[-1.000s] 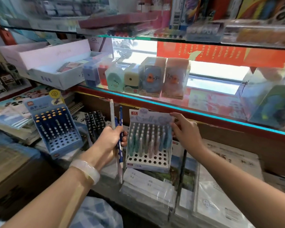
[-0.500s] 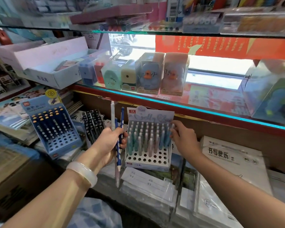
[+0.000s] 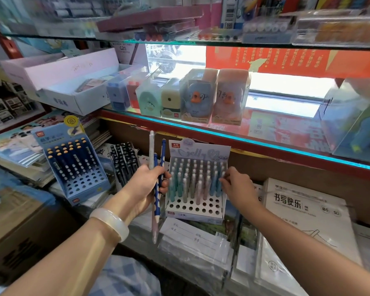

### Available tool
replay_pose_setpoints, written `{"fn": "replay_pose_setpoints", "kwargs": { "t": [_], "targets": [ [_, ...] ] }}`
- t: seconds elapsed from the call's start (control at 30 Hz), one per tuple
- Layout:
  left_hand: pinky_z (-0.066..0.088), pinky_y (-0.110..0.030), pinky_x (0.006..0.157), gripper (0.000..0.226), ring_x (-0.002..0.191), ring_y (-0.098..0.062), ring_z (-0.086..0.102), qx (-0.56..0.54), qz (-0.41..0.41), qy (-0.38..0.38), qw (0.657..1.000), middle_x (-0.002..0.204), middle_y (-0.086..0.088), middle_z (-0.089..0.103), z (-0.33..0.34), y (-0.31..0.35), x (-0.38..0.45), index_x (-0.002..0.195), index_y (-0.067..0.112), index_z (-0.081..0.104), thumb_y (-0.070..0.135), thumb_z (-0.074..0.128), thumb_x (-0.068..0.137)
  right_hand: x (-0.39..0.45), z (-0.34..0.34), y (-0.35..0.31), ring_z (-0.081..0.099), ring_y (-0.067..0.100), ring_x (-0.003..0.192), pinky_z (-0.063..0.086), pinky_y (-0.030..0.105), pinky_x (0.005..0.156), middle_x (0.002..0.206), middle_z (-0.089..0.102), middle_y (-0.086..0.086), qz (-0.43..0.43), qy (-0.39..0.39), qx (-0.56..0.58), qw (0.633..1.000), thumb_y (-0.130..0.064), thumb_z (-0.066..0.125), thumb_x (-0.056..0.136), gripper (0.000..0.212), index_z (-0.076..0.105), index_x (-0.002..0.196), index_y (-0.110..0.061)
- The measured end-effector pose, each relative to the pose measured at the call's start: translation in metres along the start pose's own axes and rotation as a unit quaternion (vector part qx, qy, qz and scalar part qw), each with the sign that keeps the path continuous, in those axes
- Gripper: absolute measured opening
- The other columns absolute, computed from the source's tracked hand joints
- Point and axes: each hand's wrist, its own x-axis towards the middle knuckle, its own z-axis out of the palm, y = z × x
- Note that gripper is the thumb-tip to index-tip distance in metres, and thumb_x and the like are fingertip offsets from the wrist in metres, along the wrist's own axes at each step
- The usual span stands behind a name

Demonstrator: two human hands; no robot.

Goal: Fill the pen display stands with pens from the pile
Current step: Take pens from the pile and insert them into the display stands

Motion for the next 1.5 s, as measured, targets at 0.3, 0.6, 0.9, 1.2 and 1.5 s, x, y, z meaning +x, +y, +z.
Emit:
{"fn": "replay_pose_setpoints", "kwargs": {
  "t": [0.3,0.6,0.9,1.2,1.5],
  "targets": [
    [0.032,-0.017,0.035,0.019,0.043,-0.009,0.04,0.036,0.018,-0.024,0.999,0.064,-0.007,0.045,-0.003,0.001,-0.009,0.079,0.007,0.044,-0.001,0.038,0.096,0.005,-0.005,-0.012,0.061,0.02,0.087,0.049,0.032,0.071,0.097,0.065,0.005,0.029,-0.001,-0.043,0.999,-0.023,0.055,0.093,0.008,0.053,0.096,-0.016],
    [0.035,-0.018,0.04,0.011,0.046,-0.008,0.042,0.24,0.043,-0.049,0.968,0.06,0.001,0.046,0.007,0.001,-0.016,0.095,0.018,0.046,0.008,0.047,0.094,0.006,-0.033,-0.099,0.059,0.014,0.081,0.046,0.025,0.069,0.089,0.064,-0.001,-0.075,0.002,0.177,0.981,-0.044,0.053,0.091,0.03,0.068,0.096,-0.019],
    [0.04,-0.02,0.05,0.013,0.058,-0.004,0.048,0.284,0.08,-0.017,0.955,0.072,0.007,0.052,0.002,0.004,-0.016,0.095,0.027,0.047,0.014,0.048,0.094,0.007,-0.024,-0.13,0.056,0.006,0.081,0.041,0.017,0.064,0.088,0.061,-0.004,0.009,-0.052,0.32,0.946,-0.04,0.061,0.087,0.026,0.062,0.096,-0.016],
    [0.038,-0.019,0.054,0.014,0.074,-0.007,0.052,0.398,0.11,-0.006,0.911,0.089,0.003,0.055,-0.002,-0.003,-0.012,0.105,0.021,0.045,0.014,0.048,0.093,0.009,-0.024,-0.138,0.053,0.016,0.07,0.048,0.022,0.059,0.083,0.058,0.009,0.058,-0.101,0.322,0.94,-0.03,0.058,0.091,0.017,0.064,0.089,-0.014],
    [0.032,-0.024,0.046,0.019,0.054,-0.013,0.039,0.289,0.045,0.028,0.956,0.068,-0.002,0.045,-0.032,-0.01,0.0,0.086,0.023,0.044,0.007,0.042,0.096,0.037,-0.054,-0.112,0.059,0.01,0.066,0.051,0.02,0.06,0.085,0.063,0.004,0.089,0.074,0.396,0.911,-0.026,0.055,0.093,0.018,0.061,0.101,-0.01]
  ]
}}
